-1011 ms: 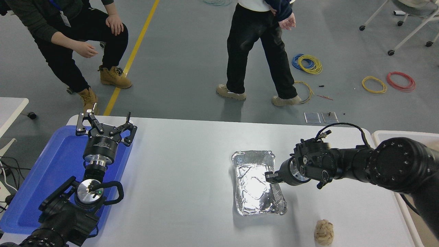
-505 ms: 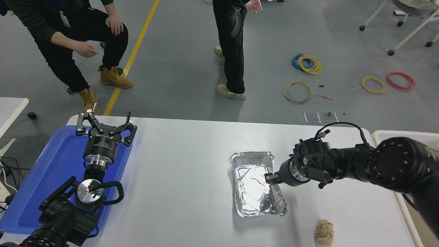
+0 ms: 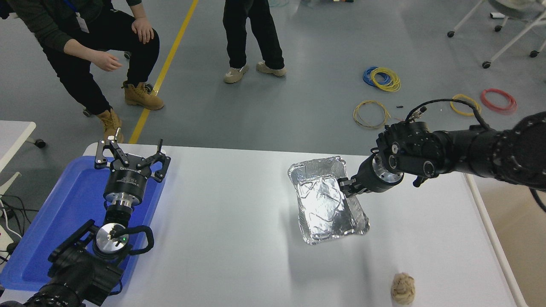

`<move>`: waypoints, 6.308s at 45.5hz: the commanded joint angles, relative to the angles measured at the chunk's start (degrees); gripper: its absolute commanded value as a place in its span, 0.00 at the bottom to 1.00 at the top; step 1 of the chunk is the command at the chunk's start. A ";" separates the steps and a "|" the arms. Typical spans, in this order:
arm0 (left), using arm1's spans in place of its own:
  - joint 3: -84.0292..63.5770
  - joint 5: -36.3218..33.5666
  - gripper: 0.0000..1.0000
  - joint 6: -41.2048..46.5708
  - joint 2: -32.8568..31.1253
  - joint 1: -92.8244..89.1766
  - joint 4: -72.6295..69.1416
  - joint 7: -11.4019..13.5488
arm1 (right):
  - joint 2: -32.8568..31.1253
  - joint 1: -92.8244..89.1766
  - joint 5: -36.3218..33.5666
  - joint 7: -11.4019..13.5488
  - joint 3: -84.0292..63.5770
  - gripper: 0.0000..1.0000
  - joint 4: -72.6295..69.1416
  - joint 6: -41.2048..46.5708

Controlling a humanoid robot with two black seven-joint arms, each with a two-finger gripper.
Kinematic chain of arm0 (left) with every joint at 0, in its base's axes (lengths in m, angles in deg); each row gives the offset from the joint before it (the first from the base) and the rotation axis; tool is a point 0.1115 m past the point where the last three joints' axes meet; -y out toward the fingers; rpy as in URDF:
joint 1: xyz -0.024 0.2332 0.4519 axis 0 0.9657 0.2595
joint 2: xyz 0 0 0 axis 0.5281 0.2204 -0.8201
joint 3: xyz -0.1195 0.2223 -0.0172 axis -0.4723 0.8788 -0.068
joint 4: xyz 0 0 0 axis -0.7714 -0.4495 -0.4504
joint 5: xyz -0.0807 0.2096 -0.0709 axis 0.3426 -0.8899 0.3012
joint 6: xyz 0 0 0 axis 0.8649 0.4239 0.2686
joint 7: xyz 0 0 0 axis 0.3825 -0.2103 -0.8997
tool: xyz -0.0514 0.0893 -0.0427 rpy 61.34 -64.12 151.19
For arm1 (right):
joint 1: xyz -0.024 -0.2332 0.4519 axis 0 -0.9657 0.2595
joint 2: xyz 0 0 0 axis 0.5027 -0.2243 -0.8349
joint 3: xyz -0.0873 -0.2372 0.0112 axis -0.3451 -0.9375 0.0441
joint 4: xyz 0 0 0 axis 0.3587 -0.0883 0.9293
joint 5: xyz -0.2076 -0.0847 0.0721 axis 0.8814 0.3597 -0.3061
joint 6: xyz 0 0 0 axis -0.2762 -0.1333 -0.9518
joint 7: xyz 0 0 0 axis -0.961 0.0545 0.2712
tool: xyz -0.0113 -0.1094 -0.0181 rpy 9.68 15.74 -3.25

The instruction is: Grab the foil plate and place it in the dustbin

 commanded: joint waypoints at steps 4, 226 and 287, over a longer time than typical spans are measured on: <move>0.00 0.00 1.00 -0.01 0.02 0.00 0.00 0.00 | -8.24 14.55 0.26 0.22 -0.52 0.00 -4.85 9.06; 0.00 0.00 1.00 -0.01 0.02 0.00 0.00 0.00 | -20.38 -61.91 -3.60 6.02 19.78 0.99 47.09 -41.83; 0.00 0.00 1.00 -0.01 0.02 0.00 0.00 0.00 | -9.30 4.89 -3.08 5.93 -7.82 1.00 -1.16 -27.78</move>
